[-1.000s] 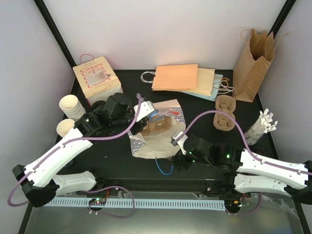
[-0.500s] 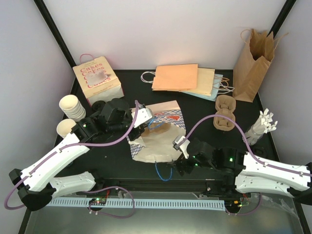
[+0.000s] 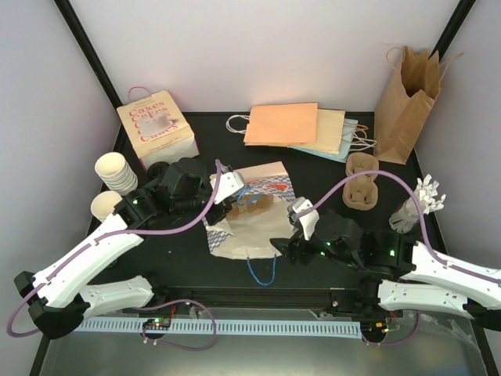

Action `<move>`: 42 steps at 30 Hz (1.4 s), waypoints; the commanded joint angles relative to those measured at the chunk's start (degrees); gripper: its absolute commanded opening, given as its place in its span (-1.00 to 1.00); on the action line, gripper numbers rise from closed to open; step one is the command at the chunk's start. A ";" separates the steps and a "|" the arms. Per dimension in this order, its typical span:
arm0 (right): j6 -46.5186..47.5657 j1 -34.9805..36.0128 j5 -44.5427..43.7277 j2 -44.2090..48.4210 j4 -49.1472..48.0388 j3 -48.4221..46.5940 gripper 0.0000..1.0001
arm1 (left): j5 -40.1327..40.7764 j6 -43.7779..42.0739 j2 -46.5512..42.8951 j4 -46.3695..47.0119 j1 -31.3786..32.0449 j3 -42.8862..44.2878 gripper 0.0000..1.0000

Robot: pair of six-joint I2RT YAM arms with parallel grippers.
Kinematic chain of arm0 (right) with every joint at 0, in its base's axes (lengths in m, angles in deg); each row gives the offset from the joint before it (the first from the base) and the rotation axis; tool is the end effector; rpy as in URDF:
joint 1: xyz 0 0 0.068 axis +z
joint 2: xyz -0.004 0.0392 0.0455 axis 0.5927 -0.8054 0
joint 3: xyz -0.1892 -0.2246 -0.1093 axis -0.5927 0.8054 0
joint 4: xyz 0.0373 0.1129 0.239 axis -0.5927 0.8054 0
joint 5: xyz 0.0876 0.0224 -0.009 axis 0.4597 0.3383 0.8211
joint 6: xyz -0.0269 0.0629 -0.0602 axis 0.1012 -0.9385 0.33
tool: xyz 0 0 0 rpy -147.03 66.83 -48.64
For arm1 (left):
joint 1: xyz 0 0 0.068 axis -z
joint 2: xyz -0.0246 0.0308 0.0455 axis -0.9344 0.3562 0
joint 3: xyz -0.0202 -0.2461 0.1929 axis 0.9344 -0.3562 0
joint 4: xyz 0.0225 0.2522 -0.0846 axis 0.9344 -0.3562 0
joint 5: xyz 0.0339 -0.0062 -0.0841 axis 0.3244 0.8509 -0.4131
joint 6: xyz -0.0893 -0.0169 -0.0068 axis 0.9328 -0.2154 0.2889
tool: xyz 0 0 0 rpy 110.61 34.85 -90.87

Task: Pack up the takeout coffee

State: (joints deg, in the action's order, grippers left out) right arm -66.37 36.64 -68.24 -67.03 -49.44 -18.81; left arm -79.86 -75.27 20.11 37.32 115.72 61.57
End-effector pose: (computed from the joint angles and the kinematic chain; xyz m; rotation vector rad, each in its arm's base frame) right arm 0.0704 0.1651 0.3358 -0.7986 2.0810 0.7156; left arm 0.1482 -0.1737 0.3839 1.1795 1.8896 -0.4854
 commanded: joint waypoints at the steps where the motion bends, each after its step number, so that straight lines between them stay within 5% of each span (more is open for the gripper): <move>1: 1.54 0.31 0.71 -1.79 -1.35 -3.12 0.59 | 0.19 2.12 0.10 -0.79 0.26 2.56 -0.96; 21: 9.83 2.33 -2.55 -11.58 -13.25 -3.75 0.19 | 0.05 4.61 1.27 -1.74 0.28 6.14 -0.97; 42: 14.73 2.32 -8.45 -17.38 -13.97 -4.11 0.10 | -1.52 5.00 1.78 -0.95 0.36 6.85 -0.97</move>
State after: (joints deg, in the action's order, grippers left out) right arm -54.79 38.59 -73.70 -83.59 -62.01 -22.78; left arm -79.73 -71.31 21.64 36.19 115.74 65.70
